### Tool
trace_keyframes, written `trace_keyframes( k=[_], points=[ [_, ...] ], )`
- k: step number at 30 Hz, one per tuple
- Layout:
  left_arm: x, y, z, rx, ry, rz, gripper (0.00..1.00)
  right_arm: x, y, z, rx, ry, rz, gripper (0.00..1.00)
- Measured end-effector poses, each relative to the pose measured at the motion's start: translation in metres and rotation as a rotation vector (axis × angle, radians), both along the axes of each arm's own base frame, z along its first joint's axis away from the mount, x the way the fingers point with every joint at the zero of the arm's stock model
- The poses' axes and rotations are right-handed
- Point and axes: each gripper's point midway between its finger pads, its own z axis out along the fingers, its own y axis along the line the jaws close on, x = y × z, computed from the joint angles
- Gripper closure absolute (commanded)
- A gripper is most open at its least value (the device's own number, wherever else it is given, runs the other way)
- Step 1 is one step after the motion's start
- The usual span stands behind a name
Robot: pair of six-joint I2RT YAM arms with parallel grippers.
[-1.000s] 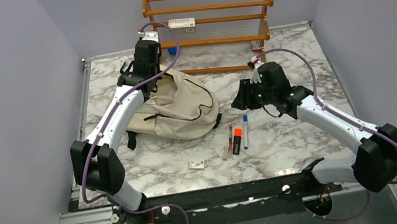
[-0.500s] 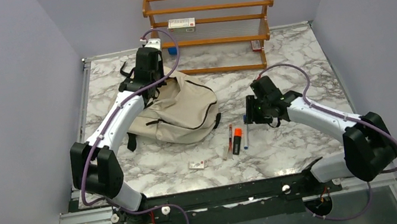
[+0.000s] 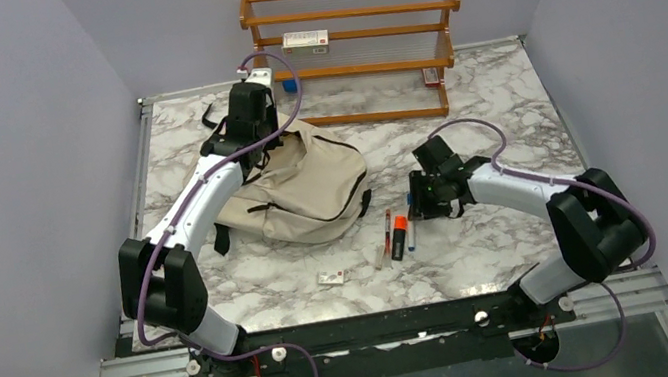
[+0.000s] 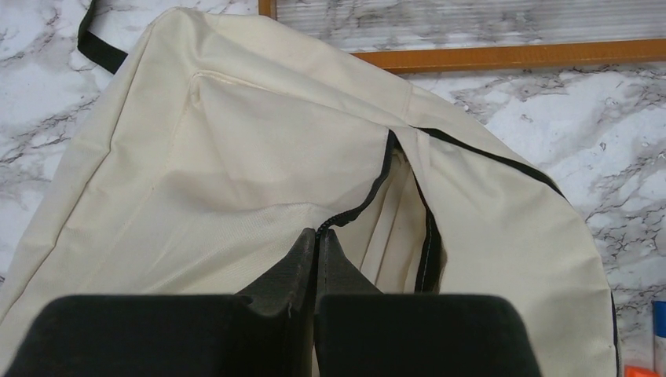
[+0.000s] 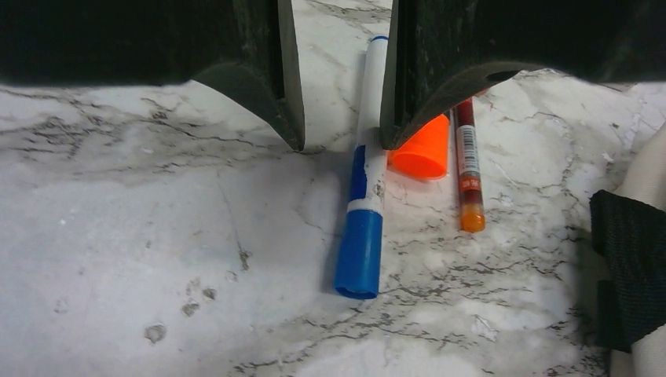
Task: Pack the student bag
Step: Pick up the stationery from the center of the board.
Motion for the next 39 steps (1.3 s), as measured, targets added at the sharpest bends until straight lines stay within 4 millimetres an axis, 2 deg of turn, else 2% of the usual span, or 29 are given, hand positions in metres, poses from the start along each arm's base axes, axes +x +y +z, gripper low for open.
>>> trace_keyframes(
  k=[4,10,16,19,23,26,29,32,34,36,39],
  points=[
    [-0.001,-0.002,0.000,-0.010,0.003,-0.007,1.00,0.005,0.009,-0.004,0.031,-0.004,0.017,0.59],
    [-0.001,-0.006,0.000,-0.032,0.009,-0.013,1.00,0.011,0.012,-0.007,0.031,-0.014,0.030,0.84],
    [-0.002,-0.014,-0.001,-0.075,0.019,-0.028,1.00,0.014,0.010,-0.006,0.022,-0.029,0.024,0.98],
    [0.001,-0.021,-0.002,-0.102,0.027,-0.042,1.00,0.017,0.002,0.000,-0.015,-0.062,0.003,0.99],
    [0.005,-0.028,-0.002,-0.125,0.025,-0.065,1.00,0.029,-0.007,0.031,-0.032,-0.175,-0.037,0.99],
    [0.006,-0.031,-0.003,-0.135,0.005,-0.074,1.00,0.041,-0.006,0.067,-0.003,-0.286,-0.048,1.00],
    [-0.007,-0.027,-0.019,-0.134,0.012,-0.075,1.00,0.053,0.002,0.111,0.060,-0.405,-0.024,1.00],
    [-0.027,-0.021,-0.039,-0.141,0.039,-0.066,1.00,0.065,0.026,0.153,0.158,-0.472,0.053,0.99],
    [-0.038,-0.019,-0.050,-0.156,0.054,-0.054,1.00,0.072,0.045,0.168,0.226,-0.476,0.103,0.99],
    [-0.045,-0.018,-0.057,-0.173,0.063,-0.042,1.00,0.077,0.067,0.175,0.311,-0.461,0.154,0.99],
    [-0.051,-0.017,-0.061,-0.199,0.059,-0.025,1.00,0.078,0.095,0.167,0.426,-0.387,0.197,1.00]
  ],
)
